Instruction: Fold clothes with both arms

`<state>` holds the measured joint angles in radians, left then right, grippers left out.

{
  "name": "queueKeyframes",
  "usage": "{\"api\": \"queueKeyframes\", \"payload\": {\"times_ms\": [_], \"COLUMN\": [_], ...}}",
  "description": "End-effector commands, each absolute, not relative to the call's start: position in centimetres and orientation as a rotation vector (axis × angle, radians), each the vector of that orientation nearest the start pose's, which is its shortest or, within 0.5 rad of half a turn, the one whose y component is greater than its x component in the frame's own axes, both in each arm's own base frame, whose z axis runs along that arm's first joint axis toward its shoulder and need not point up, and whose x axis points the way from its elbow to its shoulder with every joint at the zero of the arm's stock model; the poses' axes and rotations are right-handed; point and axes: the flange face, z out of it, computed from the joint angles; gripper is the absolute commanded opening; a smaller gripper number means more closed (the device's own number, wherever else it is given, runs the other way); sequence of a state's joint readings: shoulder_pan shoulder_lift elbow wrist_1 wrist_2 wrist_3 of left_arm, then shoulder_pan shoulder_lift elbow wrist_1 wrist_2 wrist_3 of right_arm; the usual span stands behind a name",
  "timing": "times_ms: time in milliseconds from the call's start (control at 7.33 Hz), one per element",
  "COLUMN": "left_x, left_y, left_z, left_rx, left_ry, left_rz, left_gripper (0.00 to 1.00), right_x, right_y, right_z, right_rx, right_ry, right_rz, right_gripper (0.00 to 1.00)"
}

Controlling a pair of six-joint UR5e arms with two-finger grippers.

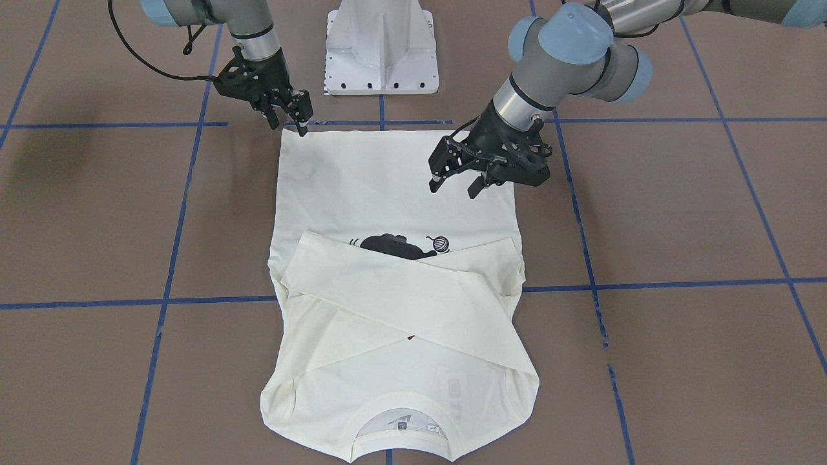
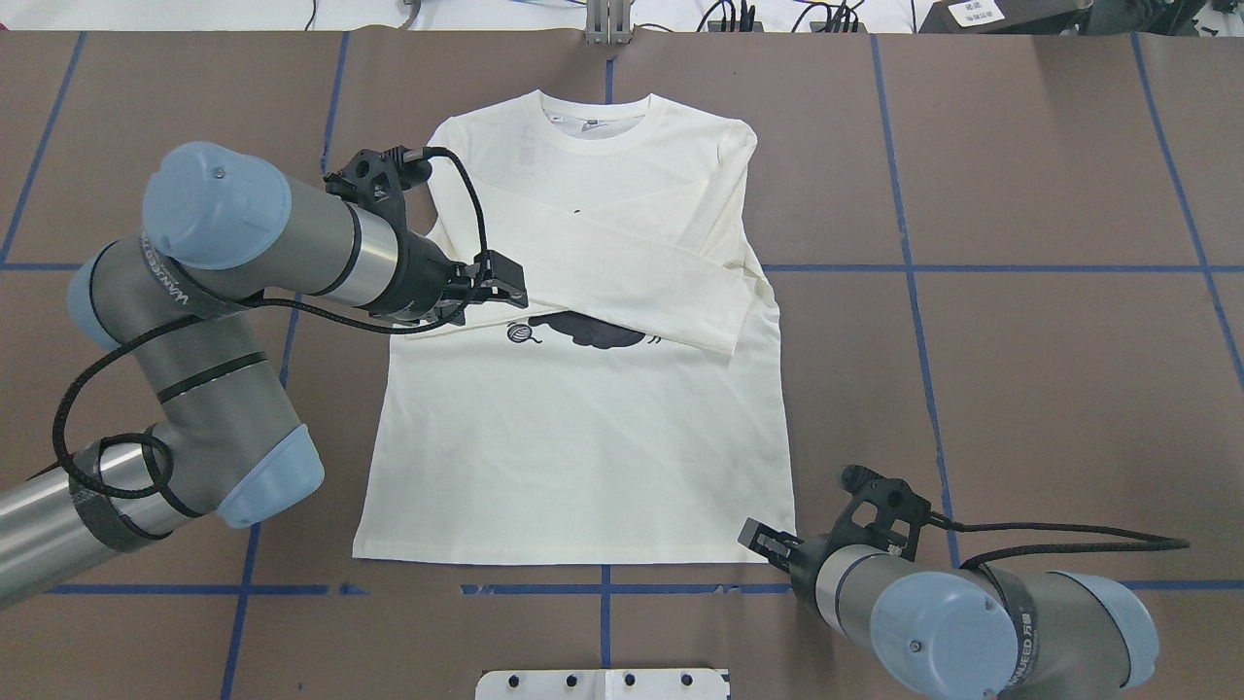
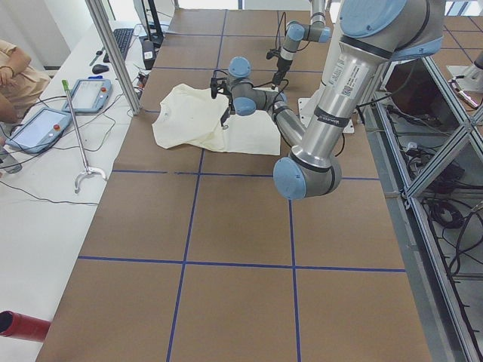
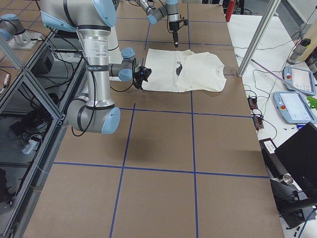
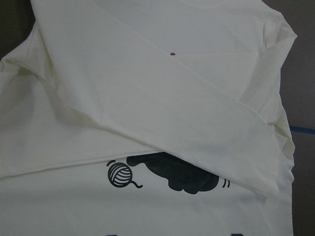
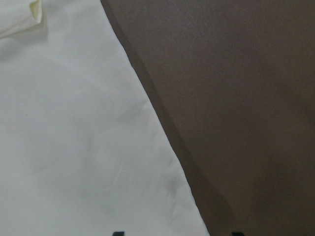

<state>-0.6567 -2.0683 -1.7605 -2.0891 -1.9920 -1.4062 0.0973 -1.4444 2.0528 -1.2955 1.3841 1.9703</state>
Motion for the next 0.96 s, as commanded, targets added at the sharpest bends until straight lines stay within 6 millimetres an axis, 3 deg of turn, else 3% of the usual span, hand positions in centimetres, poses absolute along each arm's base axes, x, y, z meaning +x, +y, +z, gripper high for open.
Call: {"api": "queueKeyframes", "payload": {"times_ms": [0,136,409,682,819], "left_x": [44.0,44.1,44.1,44.2,44.1], "left_y": [-45.7,-45.7,-45.7,-45.7,-45.6], "left_z": [22.8,22.9,22.9,22.9,23.1], "left_rx": [0.137,0.134,0.136,0.134,0.079], "left_ry": [1.232,1.229,1.23,1.23,1.233], "left_rz": [-0.179,-0.178,-0.176,-0.179,-0.259], "left_gripper": [0.82,0.83,0.83,0.83,0.83], "right_x": [-50.4,-50.4,-50.1,-49.9,-49.4], "right_y": [-19.0,-19.0,-19.3,-19.4,-19.4], "right_z": [35.0,35.0,34.5,34.7,33.9], "right_rx": [0.063,0.065,0.065,0.068,0.066], "right_ry": [-0.855,-0.848,-0.859,-0.855,-0.871], "right_rz": [0.53,0.531,0.536,0.539,0.541], "right_gripper": [0.62,0.52,0.0,0.0,0.0]}}
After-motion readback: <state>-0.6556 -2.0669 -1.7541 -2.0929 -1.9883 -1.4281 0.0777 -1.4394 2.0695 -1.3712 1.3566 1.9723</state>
